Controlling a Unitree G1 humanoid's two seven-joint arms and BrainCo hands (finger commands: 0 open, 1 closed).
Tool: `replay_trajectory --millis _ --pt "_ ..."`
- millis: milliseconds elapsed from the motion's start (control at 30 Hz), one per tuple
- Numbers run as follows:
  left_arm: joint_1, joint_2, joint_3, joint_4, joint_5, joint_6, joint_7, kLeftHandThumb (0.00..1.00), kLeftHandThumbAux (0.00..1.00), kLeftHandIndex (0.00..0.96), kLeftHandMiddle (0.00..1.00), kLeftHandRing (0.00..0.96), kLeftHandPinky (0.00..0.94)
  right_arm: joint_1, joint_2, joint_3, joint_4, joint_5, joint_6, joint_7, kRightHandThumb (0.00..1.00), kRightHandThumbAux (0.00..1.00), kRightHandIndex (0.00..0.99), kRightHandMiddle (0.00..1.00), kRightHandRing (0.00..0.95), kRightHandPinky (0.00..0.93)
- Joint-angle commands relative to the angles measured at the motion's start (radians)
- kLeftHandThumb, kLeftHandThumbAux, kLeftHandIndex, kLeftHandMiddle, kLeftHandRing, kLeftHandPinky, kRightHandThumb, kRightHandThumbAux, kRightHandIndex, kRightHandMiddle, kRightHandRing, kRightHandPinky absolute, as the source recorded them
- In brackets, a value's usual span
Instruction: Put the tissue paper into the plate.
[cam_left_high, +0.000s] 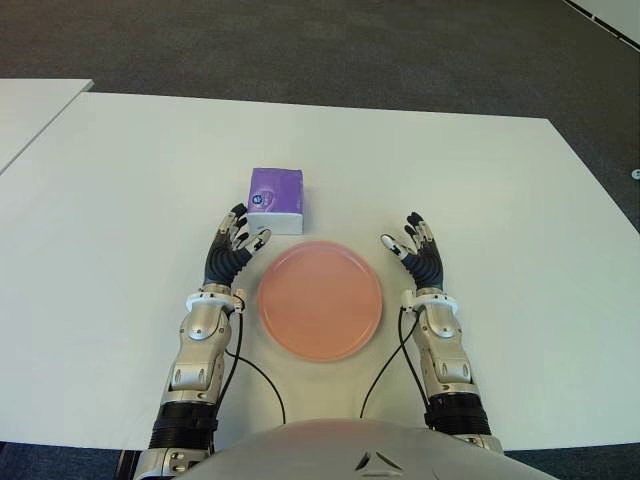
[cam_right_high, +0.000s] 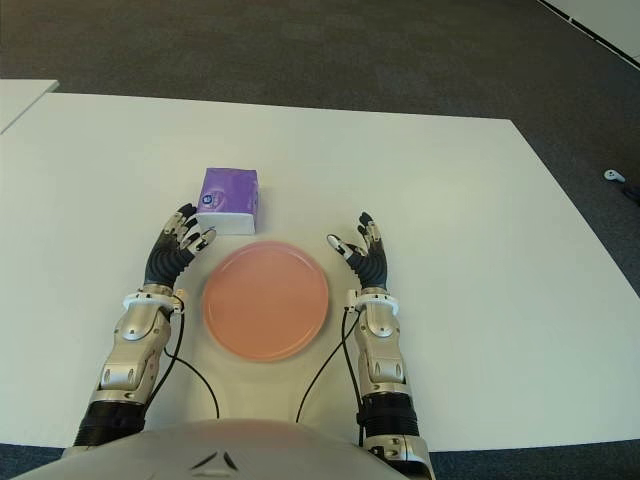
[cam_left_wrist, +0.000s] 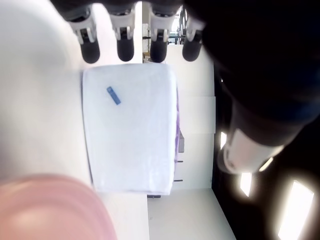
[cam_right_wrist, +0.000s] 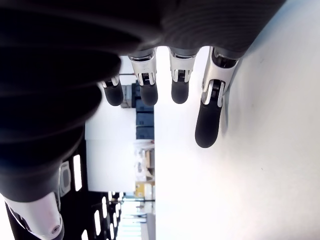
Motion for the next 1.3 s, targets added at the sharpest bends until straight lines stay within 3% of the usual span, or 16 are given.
replay_trajectory --millis 33,500,767,967,1033,1167,1300 --pt "0.010 0.000 0.000 0.012 0.003 -0.006 0.002 0.000 0.695 0.034 0.046 0.011 0.004 0.054 0.007 0.002 0.046 0.007 0.048 0.000 0.106 0.708 0.010 0.060 0.043 0.056" --pt "-0.013 0.006 0.015 0.017 0.026 -0.010 0.032 0.000 0.700 0.032 0.038 0.011 0.008 0.040 0.007 0.000 0.063 0.007 0.047 0.000 0.106 0.702 0.006 0.057 0.039 0.046" --pt "-0.136 0.093 0.082 -0.117 0.105 -0.008 0.090 0.030 0.713 0.026 0.021 0.003 0.010 0.022 0.005 0.002 0.087 0.000 0.047 -0.003 0.105 0.701 0.003 0.044 0.029 0.046" --pt "-0.241 0.190 0.112 -0.128 0.192 -0.066 0.118 0.077 0.691 0.020 0.002 0.000 0.001 0.011 0.008 0.005 0.101 -0.004 0.047 -0.011 0.112 0.702 0.008 0.040 0.026 0.049" --pt "-0.258 0.222 0.114 -0.104 0.231 -0.119 0.136 0.091 0.683 0.016 0.001 0.000 0.000 0.009 0.008 0.006 0.103 -0.004 0.047 -0.012 0.113 0.701 0.009 0.039 0.025 0.049" --pt "-0.319 0.301 0.108 -0.018 0.326 -0.222 0.183 0.112 0.676 0.006 0.000 0.000 0.000 -0.001 0.009 0.005 0.118 -0.002 0.043 -0.014 0.112 0.699 0.009 0.040 0.025 0.044" --pt "-0.418 0.356 0.064 0.095 0.416 -0.276 0.217 0.148 0.660 0.001 0.000 0.000 0.000 -0.005 0.008 0.004 0.128 0.002 0.034 -0.011 0.116 0.692 0.008 0.038 0.023 0.040"
